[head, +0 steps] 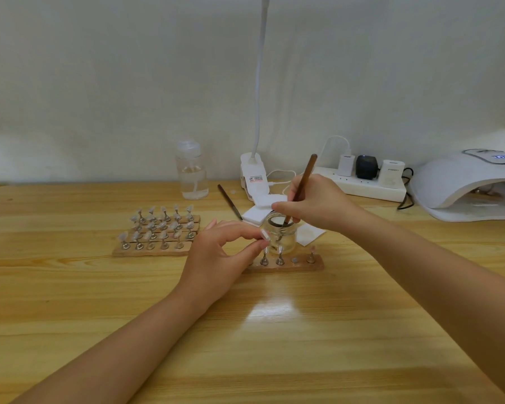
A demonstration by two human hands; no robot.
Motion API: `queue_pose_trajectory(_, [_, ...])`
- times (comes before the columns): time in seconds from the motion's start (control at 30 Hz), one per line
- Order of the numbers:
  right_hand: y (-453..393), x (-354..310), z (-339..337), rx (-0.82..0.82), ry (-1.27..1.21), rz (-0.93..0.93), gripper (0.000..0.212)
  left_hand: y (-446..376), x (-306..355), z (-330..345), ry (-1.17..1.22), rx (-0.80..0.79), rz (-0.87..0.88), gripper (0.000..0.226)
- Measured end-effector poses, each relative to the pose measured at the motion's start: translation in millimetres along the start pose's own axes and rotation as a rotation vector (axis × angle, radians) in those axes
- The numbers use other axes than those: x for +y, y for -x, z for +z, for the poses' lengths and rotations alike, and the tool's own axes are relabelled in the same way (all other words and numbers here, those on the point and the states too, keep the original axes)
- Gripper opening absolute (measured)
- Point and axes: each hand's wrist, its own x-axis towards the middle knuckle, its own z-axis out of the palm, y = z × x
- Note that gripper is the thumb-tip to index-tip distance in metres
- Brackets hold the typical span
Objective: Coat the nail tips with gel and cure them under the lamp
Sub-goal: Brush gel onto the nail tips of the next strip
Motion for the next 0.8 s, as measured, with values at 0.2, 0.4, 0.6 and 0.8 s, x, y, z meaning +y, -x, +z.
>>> queue_pose_trajectory(0.2, [0,-4,-9,0.053,-0.065,-0.006,0.021,0,1,0,0.02,-0.003,0.008,0.011])
queue_pose_trajectory(0.4, [5,8,-27,0.131,-0.28,0.122,0.022,1,1,1,0.006,0.006,0.013,0.026])
queue_pose_trajectory(0.6, [13,13,-34,0.128,-0.363,0.182,0.023,0,0,1,0.015,0.014,0.021,0.027])
queue_pose_trajectory(0.8, [16,15,-40,0.141,-0.373,0.213,0.024,1,0,1,0.017,0.009,0.009,0.028])
